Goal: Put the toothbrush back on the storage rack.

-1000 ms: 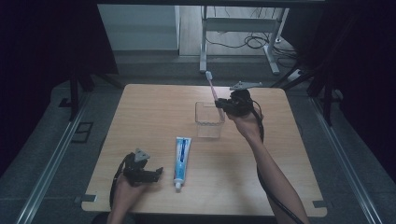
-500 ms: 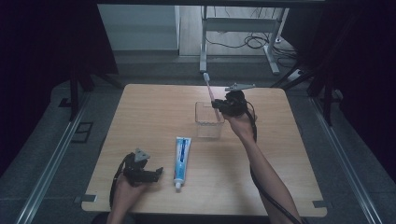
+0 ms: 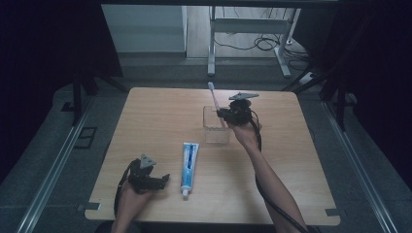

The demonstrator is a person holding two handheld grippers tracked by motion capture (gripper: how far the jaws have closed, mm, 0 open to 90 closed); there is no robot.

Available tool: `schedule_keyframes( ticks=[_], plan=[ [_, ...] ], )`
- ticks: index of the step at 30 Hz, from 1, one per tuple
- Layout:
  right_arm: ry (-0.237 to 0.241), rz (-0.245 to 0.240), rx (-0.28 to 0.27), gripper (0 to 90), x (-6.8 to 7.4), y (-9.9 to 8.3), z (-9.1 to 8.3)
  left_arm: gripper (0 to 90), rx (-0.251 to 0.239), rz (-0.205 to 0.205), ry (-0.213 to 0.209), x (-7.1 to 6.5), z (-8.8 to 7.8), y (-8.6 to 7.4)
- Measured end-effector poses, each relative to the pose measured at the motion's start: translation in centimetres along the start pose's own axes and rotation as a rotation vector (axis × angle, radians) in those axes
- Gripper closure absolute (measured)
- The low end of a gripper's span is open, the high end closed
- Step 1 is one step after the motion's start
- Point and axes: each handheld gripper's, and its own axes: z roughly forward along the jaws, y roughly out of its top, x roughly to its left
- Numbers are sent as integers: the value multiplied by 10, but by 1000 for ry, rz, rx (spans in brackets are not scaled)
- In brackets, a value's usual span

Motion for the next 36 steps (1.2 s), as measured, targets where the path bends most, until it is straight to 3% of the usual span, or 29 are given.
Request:
schedule_keyframes(
  ticks=[10,13,36],
  plan=[
    [-6,-4,27,783,7,-13,14,86,0,0,1,0,0,0],
    [-22,-19,25,783,10,-13,15,86,6,6,1,0,0,0],
    [-70,-9,32,782,18,-25,17,86,6,7,1,0,0,0]
  ],
)
